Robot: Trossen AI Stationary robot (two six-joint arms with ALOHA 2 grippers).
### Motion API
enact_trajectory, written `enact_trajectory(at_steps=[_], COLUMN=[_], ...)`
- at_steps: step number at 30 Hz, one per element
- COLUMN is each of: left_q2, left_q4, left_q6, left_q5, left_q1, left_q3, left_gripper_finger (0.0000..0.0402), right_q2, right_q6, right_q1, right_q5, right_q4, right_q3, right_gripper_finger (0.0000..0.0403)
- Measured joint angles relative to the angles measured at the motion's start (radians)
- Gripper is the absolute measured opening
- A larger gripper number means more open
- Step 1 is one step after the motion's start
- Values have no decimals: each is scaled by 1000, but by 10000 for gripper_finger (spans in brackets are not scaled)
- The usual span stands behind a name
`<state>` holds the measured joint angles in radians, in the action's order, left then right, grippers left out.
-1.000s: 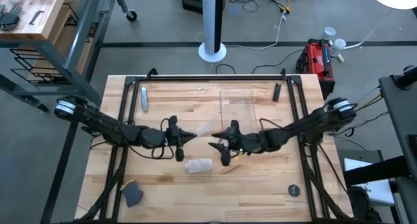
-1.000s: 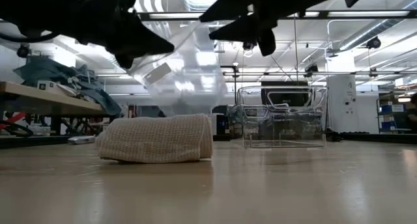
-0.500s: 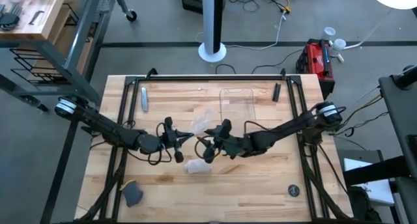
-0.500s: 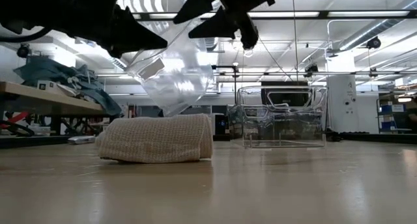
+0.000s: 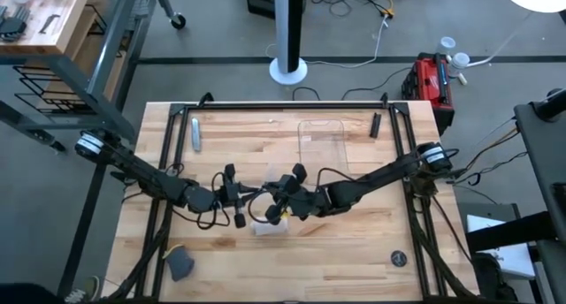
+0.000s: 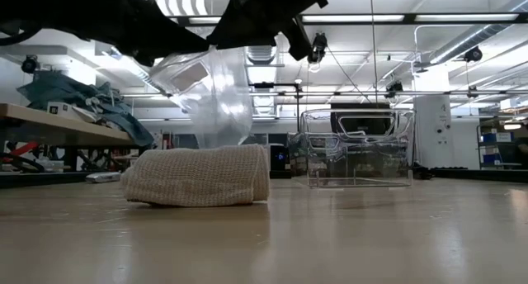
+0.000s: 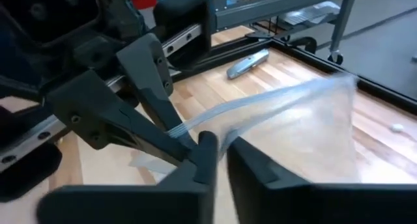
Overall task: Roll bandage
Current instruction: Put the rolled brown bandage into the transparent zip bag
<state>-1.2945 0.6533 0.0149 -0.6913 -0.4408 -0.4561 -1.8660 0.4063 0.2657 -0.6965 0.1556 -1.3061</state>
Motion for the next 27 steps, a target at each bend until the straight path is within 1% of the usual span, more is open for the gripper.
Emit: enact_trajectory(at_steps=[2, 7, 11, 14, 16, 21, 27], left_q2=[0, 0, 0, 0, 0, 0, 0], left_q4=[0, 0, -7, -13, -22, -43, -42], left_q6=[-5, -15, -27, -31, -32, -47, -49], left_q5=[21, 31, 25, -11, -71, -289, -540], left_q1=[-1, -4, -9, -17, -29, -68, -135], left_q3=[0, 0, 0, 0, 0, 0, 0], left_gripper_finger=[0, 0, 0, 0, 0, 0, 0], right_q2=[0, 0, 0, 0, 2, 3, 3], right_q6=[-16, -12, -13, -13, -13, 4, 78], right_q1=[5, 11, 28, 45, 54, 75, 77], right_q5=[0, -4, -26, -61, -71, -66, -56], right_q4=[-2, -10, -29, -49, -68, -88, -168], right_q3=[0, 0, 0, 0, 0, 0, 0], right_gripper_finger=[9, 3, 1, 1, 1, 0, 0])
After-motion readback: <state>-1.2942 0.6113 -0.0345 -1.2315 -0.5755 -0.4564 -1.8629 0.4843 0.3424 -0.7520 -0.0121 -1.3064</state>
